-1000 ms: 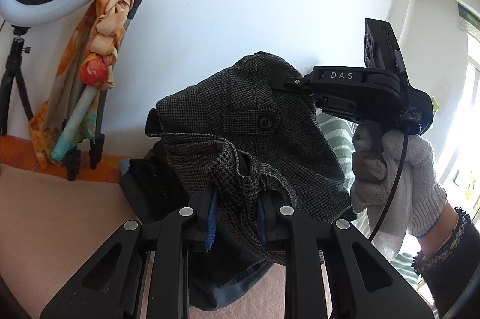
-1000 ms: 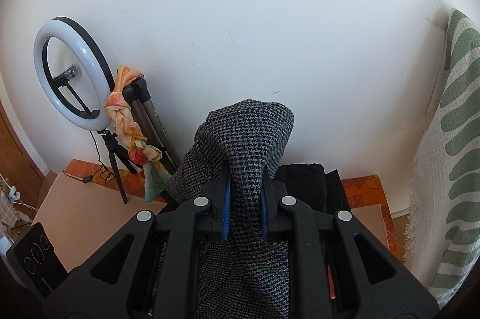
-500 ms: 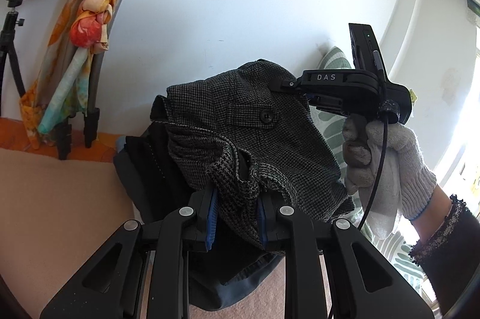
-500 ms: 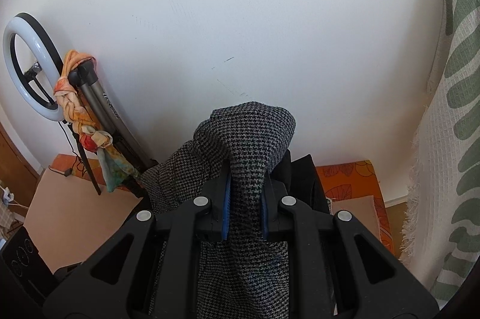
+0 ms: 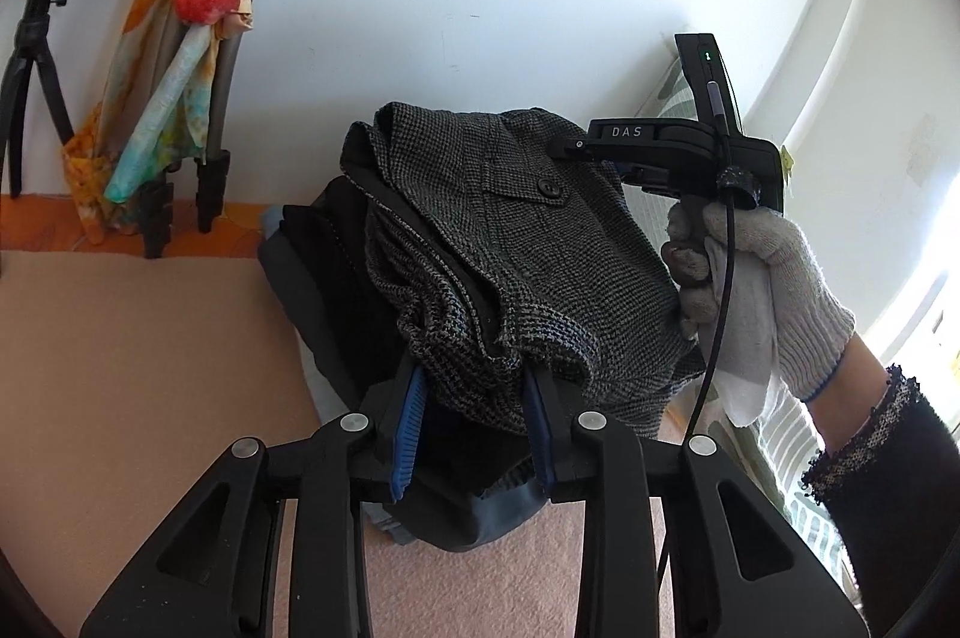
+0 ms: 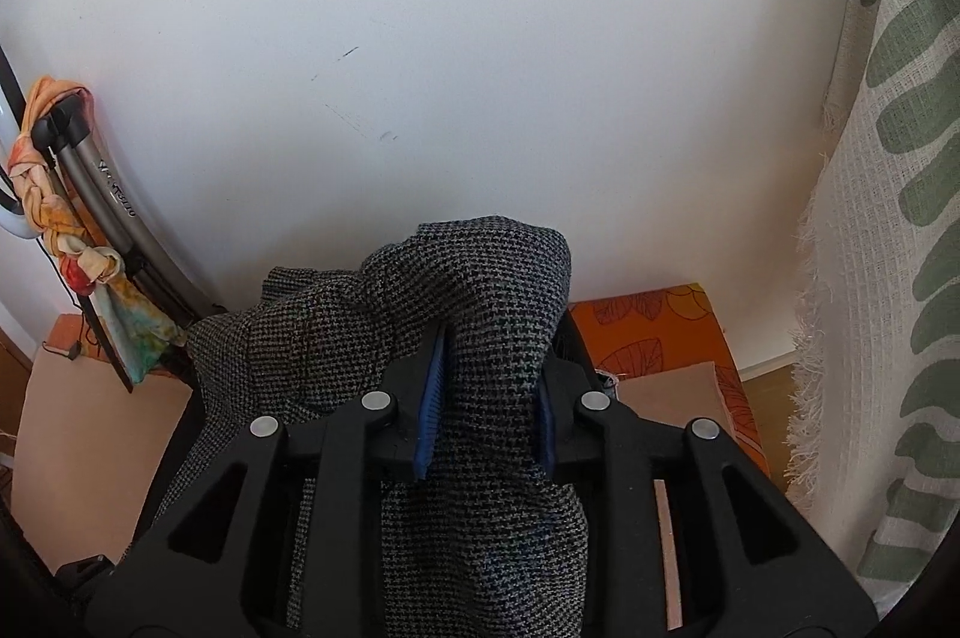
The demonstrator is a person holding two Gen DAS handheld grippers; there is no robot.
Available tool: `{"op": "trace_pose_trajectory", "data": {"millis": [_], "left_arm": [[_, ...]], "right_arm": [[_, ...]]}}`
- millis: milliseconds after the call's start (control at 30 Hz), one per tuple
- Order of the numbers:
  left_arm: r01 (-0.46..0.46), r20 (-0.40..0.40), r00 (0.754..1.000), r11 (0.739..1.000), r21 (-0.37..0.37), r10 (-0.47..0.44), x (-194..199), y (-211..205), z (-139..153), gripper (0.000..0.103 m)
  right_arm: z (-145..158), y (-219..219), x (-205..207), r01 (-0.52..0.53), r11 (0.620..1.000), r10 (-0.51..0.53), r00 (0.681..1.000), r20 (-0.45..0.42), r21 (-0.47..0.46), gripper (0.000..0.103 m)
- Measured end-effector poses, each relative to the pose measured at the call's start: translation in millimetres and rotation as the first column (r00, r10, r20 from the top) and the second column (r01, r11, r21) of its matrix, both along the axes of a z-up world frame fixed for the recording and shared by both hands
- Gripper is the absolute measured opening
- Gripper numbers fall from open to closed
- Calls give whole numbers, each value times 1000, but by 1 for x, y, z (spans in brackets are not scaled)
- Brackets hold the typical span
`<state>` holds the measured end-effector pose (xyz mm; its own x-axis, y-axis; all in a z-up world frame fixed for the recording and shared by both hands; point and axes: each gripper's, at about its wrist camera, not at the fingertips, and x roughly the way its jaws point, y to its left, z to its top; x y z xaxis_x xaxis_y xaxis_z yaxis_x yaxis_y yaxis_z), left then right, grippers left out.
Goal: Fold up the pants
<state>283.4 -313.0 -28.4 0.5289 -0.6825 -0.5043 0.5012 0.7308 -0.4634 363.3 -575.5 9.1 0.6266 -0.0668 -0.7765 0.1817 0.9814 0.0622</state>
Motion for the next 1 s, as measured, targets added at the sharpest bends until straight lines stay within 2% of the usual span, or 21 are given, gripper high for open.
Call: {"op": "trace_pose_trajectory", "data": {"millis": [100,167,333,433,567,800,1000], "left_arm": [[4,0,1000,1000,24,-4,-2,3,-1,38],[-3,-7,1000,999,42,3,-1,6,-3,53],[5,-37,999,996,89,-1,-5,14,-6,55],[-2,-14,1000,995,100,3,-13,23,0,55],[-10,34,999,993,114,6,-23,33,17,55],[-48,68,997,995,93,41,-45,60,46,61],[-63,77,995,995,78,57,-66,84,60,63]], "right_arm": [[1,-2,-3,22,999,-23,1000,-13,-30,45],[5,-3,-7,37,998,-37,999,-11,-46,51],[22,0,-24,64,995,-63,998,17,-71,60],[34,6,-38,74,995,-71,997,42,-66,66],[48,20,-59,95,993,-90,994,66,-73,68],[78,57,-100,103,992,-95,989,111,-67,76],[100,100,-147,121,985,-102,983,154,-122,86]]}}
